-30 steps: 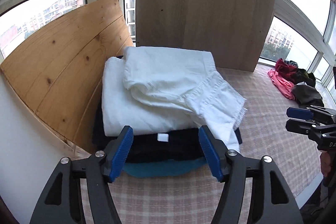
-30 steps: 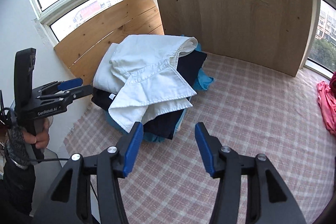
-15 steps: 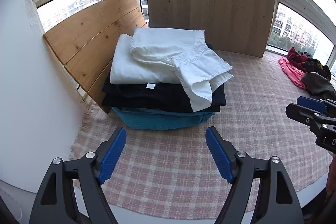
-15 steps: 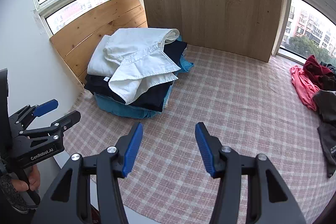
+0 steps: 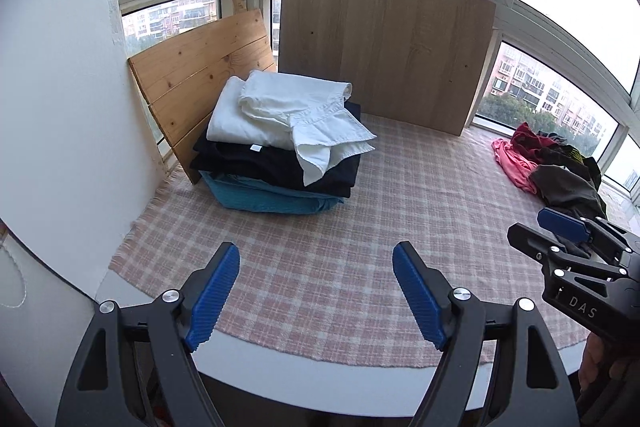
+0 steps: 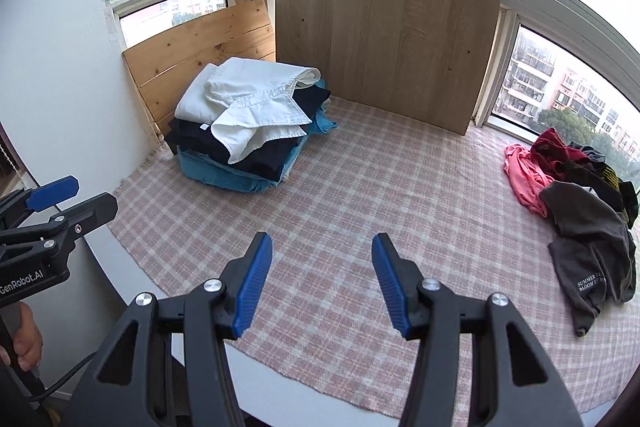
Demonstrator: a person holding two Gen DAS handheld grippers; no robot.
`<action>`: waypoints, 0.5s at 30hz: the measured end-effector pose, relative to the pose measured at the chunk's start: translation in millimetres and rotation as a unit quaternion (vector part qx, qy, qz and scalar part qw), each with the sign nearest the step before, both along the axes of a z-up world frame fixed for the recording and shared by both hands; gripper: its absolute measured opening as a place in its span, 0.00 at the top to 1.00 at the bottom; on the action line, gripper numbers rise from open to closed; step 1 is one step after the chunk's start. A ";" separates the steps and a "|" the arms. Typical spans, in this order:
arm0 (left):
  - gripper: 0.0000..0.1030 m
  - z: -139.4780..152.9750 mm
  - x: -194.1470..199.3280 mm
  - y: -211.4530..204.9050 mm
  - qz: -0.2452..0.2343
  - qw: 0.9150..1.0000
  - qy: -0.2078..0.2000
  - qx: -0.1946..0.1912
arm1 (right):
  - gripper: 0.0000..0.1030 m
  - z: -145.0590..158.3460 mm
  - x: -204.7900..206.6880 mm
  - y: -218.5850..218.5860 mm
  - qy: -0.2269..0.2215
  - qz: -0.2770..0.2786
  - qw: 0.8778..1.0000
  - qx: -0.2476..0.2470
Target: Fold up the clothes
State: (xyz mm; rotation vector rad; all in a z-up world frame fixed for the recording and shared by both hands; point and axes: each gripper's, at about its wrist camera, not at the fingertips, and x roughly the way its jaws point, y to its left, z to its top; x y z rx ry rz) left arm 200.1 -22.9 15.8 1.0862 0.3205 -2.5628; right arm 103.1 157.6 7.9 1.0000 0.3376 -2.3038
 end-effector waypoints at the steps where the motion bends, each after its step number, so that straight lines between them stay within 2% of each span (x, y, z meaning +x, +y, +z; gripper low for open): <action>1: 0.24 0.7 3.8 6.0 0.002 1.000 -0.003 0.003 | 0.50 -0.2 3.6 4.6 0.001 0.002 1.000 0.003; 5: 0.24 2.0 19.1 28.5 -0.005 1.000 -0.008 0.016 | 0.50 -0.9 17.7 20.1 0.007 0.003 1.000 0.007; 10: 0.24 12.2 38.2 53.0 -0.005 1.000 -0.005 -0.005 | 0.50 0.8 34.0 33.3 0.012 0.007 1.000 0.004; 15: 0.23 22.3 49.7 63.1 -0.012 1.000 0.009 -0.006 | 0.50 5.6 43.6 41.0 0.019 0.008 1.000 -0.002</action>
